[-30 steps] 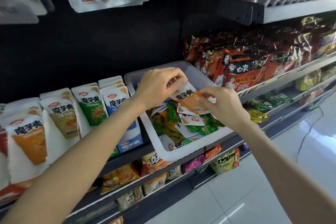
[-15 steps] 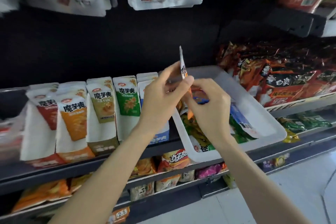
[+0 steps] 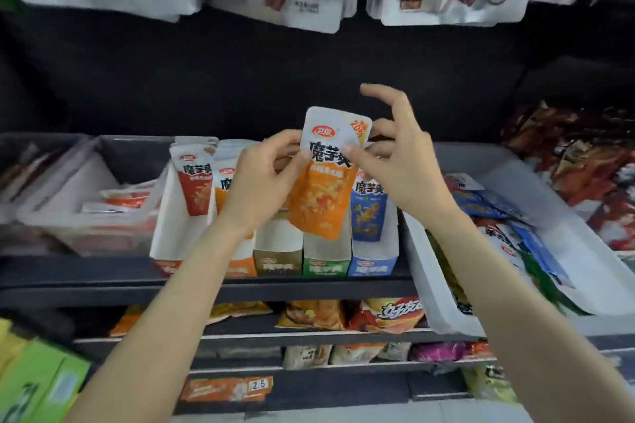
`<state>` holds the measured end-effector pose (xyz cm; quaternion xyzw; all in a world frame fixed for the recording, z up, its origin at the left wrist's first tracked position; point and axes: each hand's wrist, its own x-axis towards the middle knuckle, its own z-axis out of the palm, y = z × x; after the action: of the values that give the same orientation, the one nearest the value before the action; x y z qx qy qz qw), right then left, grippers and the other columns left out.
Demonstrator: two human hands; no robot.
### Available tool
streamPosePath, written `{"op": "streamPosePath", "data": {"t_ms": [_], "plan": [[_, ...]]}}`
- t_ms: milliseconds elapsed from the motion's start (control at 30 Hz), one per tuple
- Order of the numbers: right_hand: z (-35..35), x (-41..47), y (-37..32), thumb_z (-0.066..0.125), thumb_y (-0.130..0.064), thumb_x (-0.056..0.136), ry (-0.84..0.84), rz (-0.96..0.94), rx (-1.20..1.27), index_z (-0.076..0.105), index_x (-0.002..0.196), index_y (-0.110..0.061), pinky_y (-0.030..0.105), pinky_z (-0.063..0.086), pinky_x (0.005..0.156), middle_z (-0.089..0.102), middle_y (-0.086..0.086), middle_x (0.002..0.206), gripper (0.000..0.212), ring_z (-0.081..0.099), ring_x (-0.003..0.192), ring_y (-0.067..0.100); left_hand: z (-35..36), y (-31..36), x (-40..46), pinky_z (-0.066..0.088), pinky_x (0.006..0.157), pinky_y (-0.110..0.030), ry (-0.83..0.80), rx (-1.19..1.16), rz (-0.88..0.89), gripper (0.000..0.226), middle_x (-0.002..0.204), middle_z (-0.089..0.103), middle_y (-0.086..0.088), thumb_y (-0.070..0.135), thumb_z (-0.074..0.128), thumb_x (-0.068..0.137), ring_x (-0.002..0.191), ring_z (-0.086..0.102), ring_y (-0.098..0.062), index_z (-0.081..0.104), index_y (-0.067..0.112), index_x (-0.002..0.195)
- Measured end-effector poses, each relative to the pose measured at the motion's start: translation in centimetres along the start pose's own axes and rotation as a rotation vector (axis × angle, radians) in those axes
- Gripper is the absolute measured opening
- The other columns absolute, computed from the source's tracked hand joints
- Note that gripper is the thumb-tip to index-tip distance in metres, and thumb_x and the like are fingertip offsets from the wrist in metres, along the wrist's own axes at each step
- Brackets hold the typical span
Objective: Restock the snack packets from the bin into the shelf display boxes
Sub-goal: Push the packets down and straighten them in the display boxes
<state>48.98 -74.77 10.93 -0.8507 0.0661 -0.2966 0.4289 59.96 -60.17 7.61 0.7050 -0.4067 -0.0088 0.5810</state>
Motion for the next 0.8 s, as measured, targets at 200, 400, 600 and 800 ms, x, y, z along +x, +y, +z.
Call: {"op": "streamPosePath", "data": {"t_ms": [200,400,600,800], "plan": [[3.4,3.9,-0.8,0.066,-0.012,0.087,-0.158,-0.016,-0.104,0.056,0.095,-0.02,0.04,0.058,0.058,0.066,-0.007,0.085,0.016,0.07,0.065,0.017,-3.8,-2.0,0.2,0.049,0.079,-0.013,0.088,0.021,0.01,0.025,0.092,0.065,0.025,0.016,0.059,0.093,0.092,0.062,0.007,0.058,0.039,0.099],[6.6,5.4,-0.3,0.066,-0.01,0.088,-0.058,0.003,0.01,0.054,0.091,-0.019,0.041,0.059,0.064,0.067,-0.005,0.085,0.015,0.071,0.067,0.012,-6.8,-5.3,-0.7,0.047,0.079,-0.008,0.286,0.13,-0.037,0.019,0.1,0.062,0.022,0.022,0.055,0.095,0.097,0.06,0.006,0.061,0.023,0.113],[11.9,6.2,1.3,0.065,-0.017,0.088,-0.123,-0.085,-0.124,0.056,0.095,-0.018,0.045,0.057,0.07,0.068,0.004,0.085,0.011,0.07,0.069,0.016,-8.2,-8.1,-2.9,0.043,0.068,-0.002,0.197,0.373,-0.158,0.026,0.094,0.06,0.017,0.022,0.066,0.087,0.079,0.057,0.009,0.064,0.017,0.113],[14.3,7.1,2.9,0.062,-0.024,0.088,-0.228,-0.212,-0.46,0.057,0.1,-0.015,0.04,0.053,0.073,0.066,0.001,0.08,0.015,0.063,0.075,0.022,-7.6,-11.0,-3.8,0.049,0.081,-0.029,0.232,0.752,-0.151,0.028,0.097,0.071,0.0,0.037,0.069,0.084,0.09,0.065,-0.014,0.065,0.019,0.104]]}}
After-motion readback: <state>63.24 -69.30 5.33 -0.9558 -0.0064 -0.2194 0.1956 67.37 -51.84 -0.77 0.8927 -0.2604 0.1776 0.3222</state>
